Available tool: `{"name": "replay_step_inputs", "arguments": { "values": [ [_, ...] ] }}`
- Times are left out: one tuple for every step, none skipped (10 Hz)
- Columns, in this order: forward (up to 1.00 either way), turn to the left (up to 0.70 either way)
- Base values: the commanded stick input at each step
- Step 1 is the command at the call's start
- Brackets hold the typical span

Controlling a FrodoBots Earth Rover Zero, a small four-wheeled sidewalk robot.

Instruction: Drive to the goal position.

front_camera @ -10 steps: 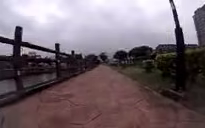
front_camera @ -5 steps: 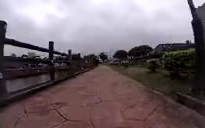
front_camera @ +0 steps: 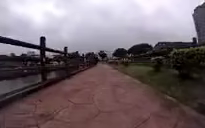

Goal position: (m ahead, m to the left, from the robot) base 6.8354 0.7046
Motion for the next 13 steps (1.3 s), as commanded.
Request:
{"name": "replay_step_inputs", "arguments": {
  "values": [
    [1.0, 0.0],
    [1.0, 0.0],
    [1.0, 0.08],
    [1.0, 0.18],
    [1.0, 0.27],
    [1.0, 0.37],
    [1.0, 0.01],
    [1.0, 0.0],
    [1.0, 0.0],
    [1.0, 0.0],
    [1.0, 0.0],
    [1.0, 0.0],
    [1.0, 0.0]
  ]
}}
